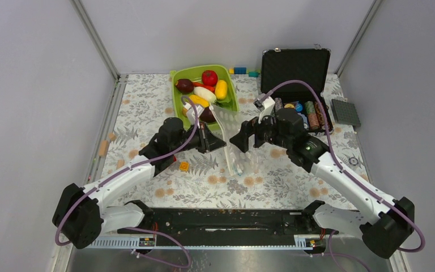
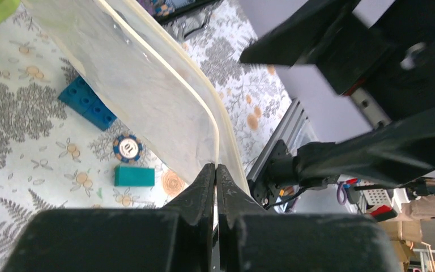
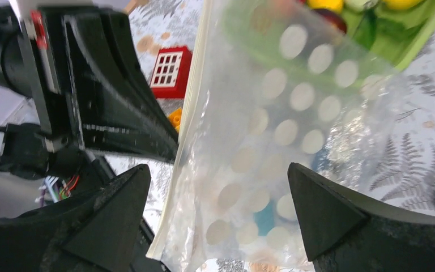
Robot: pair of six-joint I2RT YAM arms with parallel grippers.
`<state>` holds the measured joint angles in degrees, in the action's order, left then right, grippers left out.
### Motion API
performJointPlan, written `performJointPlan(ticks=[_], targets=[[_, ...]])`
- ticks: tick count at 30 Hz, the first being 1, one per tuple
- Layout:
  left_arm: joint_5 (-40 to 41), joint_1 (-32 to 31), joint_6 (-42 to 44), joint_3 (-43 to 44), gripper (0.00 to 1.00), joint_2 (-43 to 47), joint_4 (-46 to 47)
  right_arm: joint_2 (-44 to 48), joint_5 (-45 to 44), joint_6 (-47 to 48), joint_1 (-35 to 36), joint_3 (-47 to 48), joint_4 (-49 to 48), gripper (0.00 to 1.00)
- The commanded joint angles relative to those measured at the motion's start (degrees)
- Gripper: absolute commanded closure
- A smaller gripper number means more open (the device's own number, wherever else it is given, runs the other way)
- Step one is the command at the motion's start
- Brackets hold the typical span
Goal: Place the food in the zip-top bag and seal the zipper
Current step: Open the zipper of the food storage bag at the center of the board.
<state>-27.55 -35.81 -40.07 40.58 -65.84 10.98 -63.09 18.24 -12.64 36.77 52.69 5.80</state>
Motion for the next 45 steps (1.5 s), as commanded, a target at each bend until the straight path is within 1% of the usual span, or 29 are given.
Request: performJointPlan(ticks=[1, 6, 8, 15, 22, 28, 32, 38, 41, 45], targets=[[3.66, -2.32, 3.76, 4.10, 1.00, 2.27, -5.50, 1.75, -7.82, 2.53, 0.35, 3.29, -0.56, 0.01], [4.42, -3.65, 3.95, 3.98, 1.00, 2.69, -5.48, -2.10, -12.07, 1.07, 1.27, 8.93, 4.66, 0.00], [4.80, -3.81, 3.93, 4.01, 1.00, 2.72, -5.47, -3.44, -12.77, 1.01, 1.96, 9.69, 5.91, 0.00], [4.49, -4.00, 4.32, 4.25, 1.00, 2.76, -5.62, -3.88, -12.60, -0.16, 4.11, 7.42, 6.43, 0.00], [4.01, -4.30, 4.54, 4.88, 1.00, 1.92, -5.71, -6.61, -12.55, -0.38, 6.42, 7.54, 7.09, 0.00], [4.30, -4.41, 4.60, 4.86, 1.00, 2.15, -5.74, -9.69, -15.50, -0.86, 7.10, 8.43, 8.36, 0.00], [5.05, -4.46, 5.15, 5.20, 1.00, 2.70, -6.87, -9.68, -20.83, -1.87, 7.19, 8.66, 9.58, 0.00], [7.34, -4.52, 5.52, 5.25, 1.00, 3.63, -8.82, -8.76, -25.87, -2.29, 7.22, 8.40, 11.27, 0.00], [9.32, -4.48, 5.61, 5.60, 1.00, 4.03, -10.30, -8.23, -26.62, -2.65, 7.19, 7.95, 11.41, 0.00], [10.79, -4.52, 5.65, 6.12, 1.00, 3.94, -10.89, -7.11, -24.28, -2.99, 7.24, 6.32, 8.98, 0.00]])
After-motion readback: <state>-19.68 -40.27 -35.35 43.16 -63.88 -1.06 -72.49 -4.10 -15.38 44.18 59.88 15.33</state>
